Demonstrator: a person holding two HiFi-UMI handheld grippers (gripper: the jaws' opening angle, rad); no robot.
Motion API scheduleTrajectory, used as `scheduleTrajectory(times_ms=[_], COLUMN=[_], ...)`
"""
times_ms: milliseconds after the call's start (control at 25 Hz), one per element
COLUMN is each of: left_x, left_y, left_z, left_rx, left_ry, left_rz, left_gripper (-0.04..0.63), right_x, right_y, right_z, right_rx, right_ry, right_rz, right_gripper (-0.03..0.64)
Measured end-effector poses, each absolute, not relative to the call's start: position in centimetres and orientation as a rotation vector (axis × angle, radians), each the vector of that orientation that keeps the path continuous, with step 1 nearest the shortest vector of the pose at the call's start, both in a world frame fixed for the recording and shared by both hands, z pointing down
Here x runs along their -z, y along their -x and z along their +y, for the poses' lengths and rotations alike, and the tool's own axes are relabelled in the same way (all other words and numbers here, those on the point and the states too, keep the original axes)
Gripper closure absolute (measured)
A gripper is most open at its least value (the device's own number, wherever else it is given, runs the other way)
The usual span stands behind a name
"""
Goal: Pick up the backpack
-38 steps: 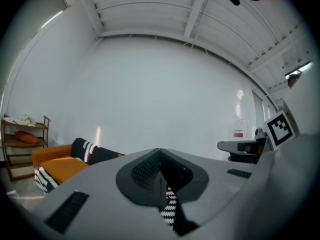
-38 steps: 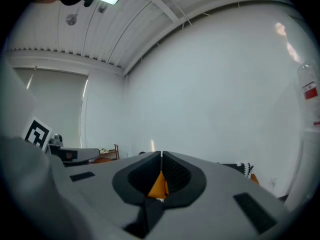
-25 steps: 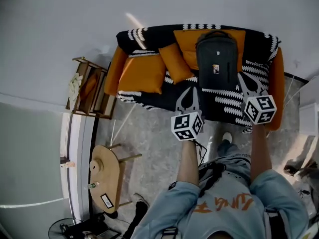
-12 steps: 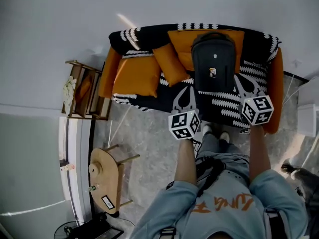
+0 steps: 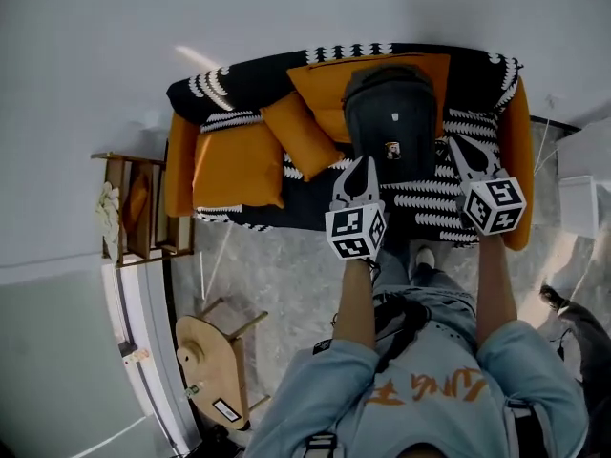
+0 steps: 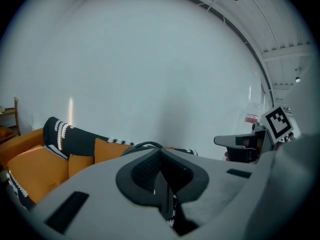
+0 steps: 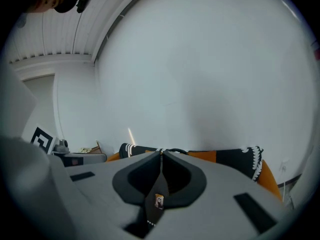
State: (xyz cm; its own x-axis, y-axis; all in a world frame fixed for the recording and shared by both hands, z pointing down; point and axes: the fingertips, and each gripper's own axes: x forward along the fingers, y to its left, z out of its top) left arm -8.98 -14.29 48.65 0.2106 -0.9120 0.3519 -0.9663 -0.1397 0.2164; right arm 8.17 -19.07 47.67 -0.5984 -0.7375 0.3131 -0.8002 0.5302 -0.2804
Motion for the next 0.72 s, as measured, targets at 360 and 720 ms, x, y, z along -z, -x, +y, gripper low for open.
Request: scheduleTrajectory(times_ms=[360,720], left_x=[-52.1,-53.5], left_y=[11.3,11.4], left_z=[-20.3,-21.9], left_rx=[-0.307,-0.347], left_ry=[-2.132,-2.109], left_rz=[-1.672,-1.65], left_gripper=[0.572,0.572], right_x=[-50.8,-52.7], right_y=[-4.1,-3.0], right_z=[-21.7,-23.5], right_rx=[-0.551,-0.594], right_ry=[-1.264,-1.208], right_rz=[-2.513,-2.494], right_gripper=[0.585,0.585])
